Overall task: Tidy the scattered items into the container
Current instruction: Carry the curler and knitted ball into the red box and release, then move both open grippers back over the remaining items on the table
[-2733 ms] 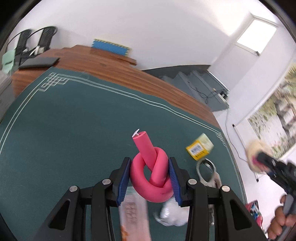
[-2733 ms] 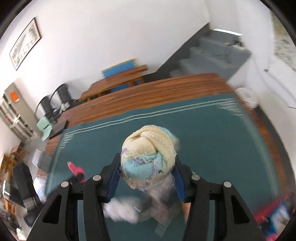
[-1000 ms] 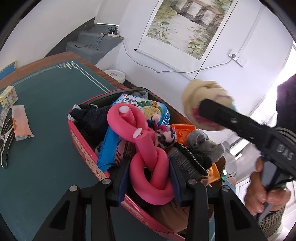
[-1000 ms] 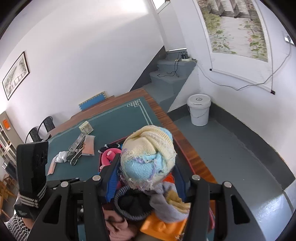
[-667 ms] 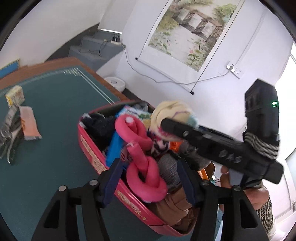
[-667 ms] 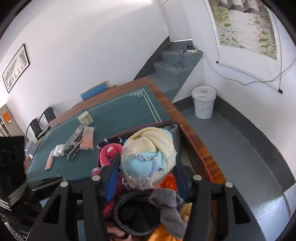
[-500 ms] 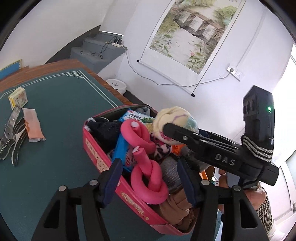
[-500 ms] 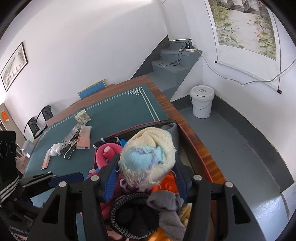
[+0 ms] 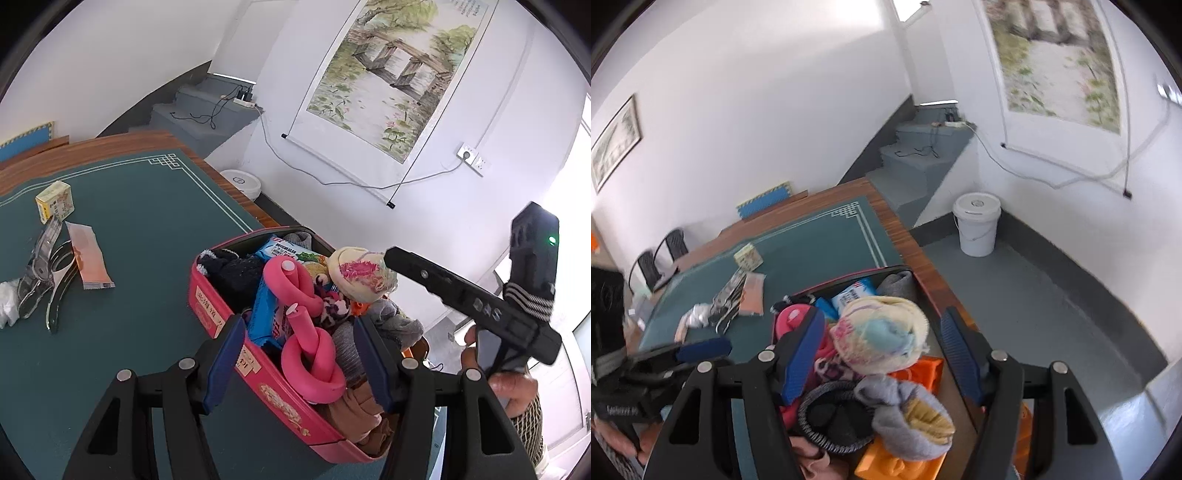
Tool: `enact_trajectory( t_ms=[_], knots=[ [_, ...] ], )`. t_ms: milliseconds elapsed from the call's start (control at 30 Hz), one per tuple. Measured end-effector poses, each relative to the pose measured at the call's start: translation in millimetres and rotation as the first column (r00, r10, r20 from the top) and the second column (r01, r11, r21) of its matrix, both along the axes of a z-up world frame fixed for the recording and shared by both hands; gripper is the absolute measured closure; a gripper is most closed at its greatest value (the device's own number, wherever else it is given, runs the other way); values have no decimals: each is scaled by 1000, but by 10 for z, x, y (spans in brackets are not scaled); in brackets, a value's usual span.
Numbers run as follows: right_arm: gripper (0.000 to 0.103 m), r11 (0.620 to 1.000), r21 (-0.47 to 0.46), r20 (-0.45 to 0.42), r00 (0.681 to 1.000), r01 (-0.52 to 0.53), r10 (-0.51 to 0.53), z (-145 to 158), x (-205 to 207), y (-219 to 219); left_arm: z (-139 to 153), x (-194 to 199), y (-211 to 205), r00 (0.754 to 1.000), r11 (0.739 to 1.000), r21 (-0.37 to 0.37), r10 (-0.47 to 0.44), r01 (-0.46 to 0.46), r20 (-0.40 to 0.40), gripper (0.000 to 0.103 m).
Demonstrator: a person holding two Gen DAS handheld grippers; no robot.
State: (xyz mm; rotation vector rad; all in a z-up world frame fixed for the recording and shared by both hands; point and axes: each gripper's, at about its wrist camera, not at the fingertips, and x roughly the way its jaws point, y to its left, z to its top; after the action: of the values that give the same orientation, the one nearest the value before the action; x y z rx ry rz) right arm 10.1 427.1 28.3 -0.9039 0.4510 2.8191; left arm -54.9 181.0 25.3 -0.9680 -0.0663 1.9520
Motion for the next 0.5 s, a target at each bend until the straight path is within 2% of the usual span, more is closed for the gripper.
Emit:
enact_trajectory(
  t_ms=[133,500],
  knots=[
    [55,1000,2,20,999,27,-27,-23,-40,31,-24,-16,-20,1000,1000,-7,6,-6,3,40],
    [58,1000,-24,93,996,-4,6,-156,-249,-7,-135,-19,-44,1000,999,-38,6,-6,17,40]
  ],
)
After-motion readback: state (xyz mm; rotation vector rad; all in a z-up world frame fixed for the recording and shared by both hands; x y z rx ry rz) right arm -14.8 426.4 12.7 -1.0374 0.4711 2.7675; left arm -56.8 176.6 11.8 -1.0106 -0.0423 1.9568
